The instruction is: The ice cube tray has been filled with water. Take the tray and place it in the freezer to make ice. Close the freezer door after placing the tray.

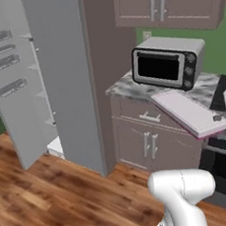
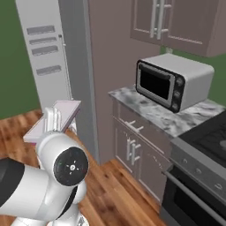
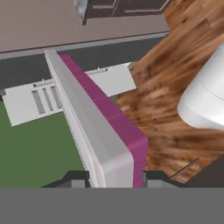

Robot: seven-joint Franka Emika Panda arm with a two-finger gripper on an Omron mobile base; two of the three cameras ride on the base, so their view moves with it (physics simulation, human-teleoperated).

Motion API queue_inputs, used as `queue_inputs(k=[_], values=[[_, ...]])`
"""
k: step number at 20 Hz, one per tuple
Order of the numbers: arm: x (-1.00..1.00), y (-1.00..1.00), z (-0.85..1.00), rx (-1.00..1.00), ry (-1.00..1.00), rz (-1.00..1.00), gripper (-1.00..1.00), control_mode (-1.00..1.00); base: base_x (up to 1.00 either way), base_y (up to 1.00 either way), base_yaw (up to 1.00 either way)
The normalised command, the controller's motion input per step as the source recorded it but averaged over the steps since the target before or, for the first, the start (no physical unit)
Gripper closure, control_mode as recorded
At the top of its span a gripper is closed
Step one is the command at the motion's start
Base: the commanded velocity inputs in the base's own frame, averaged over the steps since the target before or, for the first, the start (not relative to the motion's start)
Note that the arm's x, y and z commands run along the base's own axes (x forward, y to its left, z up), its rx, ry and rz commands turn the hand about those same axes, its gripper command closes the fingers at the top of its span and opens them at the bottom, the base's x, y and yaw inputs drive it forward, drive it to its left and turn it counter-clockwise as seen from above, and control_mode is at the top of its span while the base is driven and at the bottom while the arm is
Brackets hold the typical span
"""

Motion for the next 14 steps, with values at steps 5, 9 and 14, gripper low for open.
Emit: queue_inputs(k=[5, 9, 14], values=[[0.0, 0.0, 0.0, 0.0, 0.0, 0.0, 1.0, 1.0, 0.35, 0.64, 0.0], [0.0, 0.0, 0.0, 0.0, 0.0, 0.0, 1.0, 1.0, 0.49, 0.59, 0.0], [0.0, 0.0, 0.0, 0.0, 0.0, 0.0, 1.0, 1.0, 0.58, 0.62, 0.0]])
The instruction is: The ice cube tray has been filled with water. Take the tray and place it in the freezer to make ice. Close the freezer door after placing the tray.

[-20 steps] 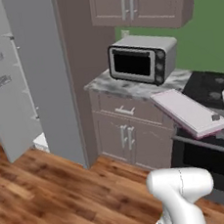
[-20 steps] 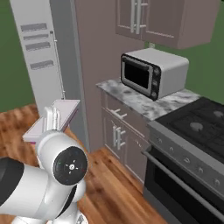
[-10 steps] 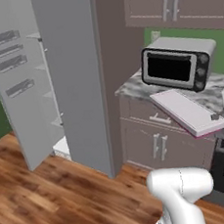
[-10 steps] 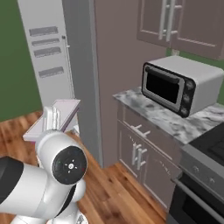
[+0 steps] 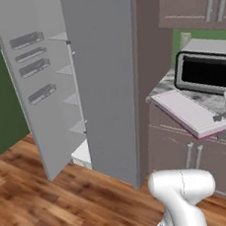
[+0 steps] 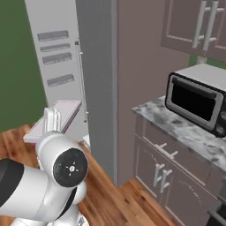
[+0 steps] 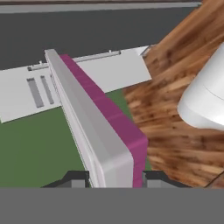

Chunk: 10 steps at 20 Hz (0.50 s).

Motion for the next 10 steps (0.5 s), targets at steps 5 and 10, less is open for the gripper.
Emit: queue_inputs(k=[5, 10], values=[[0.0, 0.0, 0.0, 0.0, 0.0, 0.0, 1.0, 1.0, 0.58, 0.56, 0.0], [0.0, 0.0, 0.0, 0.0, 0.0, 0.0, 1.0, 1.0, 0.55, 0.42, 0.0]])
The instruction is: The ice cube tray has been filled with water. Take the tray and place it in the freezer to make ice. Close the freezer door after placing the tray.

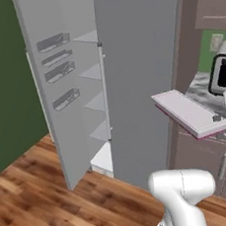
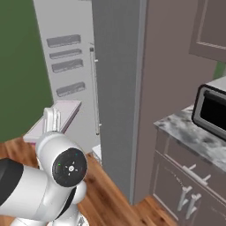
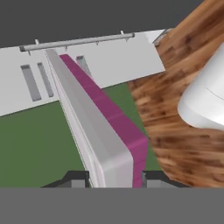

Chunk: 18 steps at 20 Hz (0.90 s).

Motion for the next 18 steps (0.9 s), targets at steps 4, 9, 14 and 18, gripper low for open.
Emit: queue_inputs(k=[4, 9, 14, 18], values=[[0.0, 0.0, 0.0, 0.0, 0.0, 0.0, 1.0, 1.0, 0.53, 0.38, -0.02], [0.0, 0.0, 0.0, 0.0, 0.0, 0.0, 1.0, 1.0, 0.45, 0.32, -0.04], [0.0, 0.0, 0.0, 0.0, 0.0, 0.0, 1.0, 1.0, 0.5, 0.34, -0.06], [0.0, 0.0, 0.0, 0.0, 0.0, 0.0, 1.0, 1.0, 0.5, 0.34, -0.06]])
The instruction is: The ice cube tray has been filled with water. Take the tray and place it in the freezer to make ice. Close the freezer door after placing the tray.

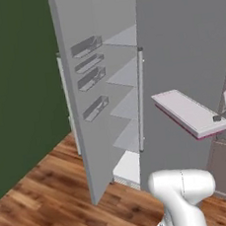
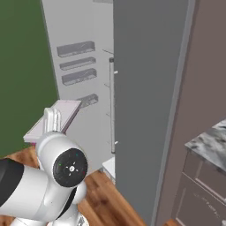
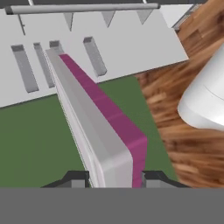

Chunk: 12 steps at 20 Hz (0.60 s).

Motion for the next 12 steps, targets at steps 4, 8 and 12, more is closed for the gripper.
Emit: queue_inputs(k=[4, 8, 12], values=[[0.0, 0.0, 0.0, 0.0, 0.0, 0.0, 1.0, 1.0, 0.5, 0.33, -0.06], [0.0, 0.0, 0.0, 0.0, 0.0, 0.0, 1.0, 1.0, 0.52, 0.23, -0.07], [0.0, 0.0, 0.0, 0.0, 0.0, 0.0, 1.0, 1.0, 0.42, 0.02, -0.12]])
